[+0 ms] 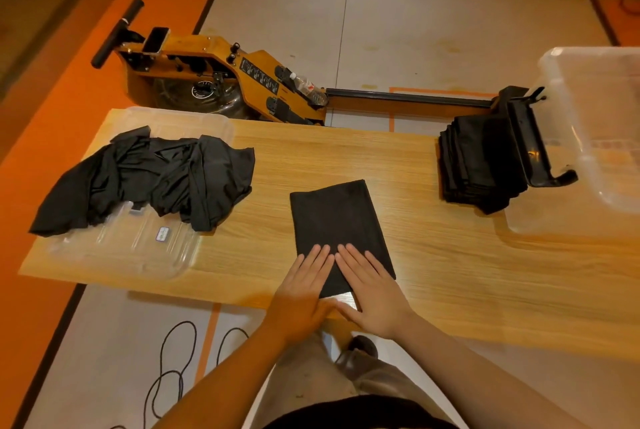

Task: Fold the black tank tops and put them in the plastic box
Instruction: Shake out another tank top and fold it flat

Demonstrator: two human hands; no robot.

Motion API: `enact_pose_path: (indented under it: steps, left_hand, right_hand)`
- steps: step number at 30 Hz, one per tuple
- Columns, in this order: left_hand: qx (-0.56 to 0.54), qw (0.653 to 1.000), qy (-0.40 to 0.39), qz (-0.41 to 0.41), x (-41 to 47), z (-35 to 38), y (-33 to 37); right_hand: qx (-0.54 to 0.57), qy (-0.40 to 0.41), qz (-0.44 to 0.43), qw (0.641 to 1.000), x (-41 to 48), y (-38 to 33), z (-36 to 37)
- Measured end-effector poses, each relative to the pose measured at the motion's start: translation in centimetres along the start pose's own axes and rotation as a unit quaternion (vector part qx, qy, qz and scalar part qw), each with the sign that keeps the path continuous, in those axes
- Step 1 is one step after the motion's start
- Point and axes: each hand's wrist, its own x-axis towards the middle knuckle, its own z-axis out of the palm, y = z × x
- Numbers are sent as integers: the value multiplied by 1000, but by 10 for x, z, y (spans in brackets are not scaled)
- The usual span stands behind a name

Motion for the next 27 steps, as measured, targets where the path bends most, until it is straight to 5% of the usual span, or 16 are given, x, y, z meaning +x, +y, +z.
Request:
enact_pose_path:
  steps: [11,18,22,27]
  left_hand:
    - [50,995,0,91,-32,14,2]
    - [-11,992,-126,29,-44,-13,16]
    - [-146,985,-83,-34,-46,-27,28]
    - [-257,958,-19,-127,-37,-47,30]
  right_hand:
    - [-41,87,-26,995,-47,-14,14]
    - [4,70,-51,996,-66,10,3]
    - [116,112,3,987,-72,14,-16]
    - [112,98,6,989,-63,20,-42]
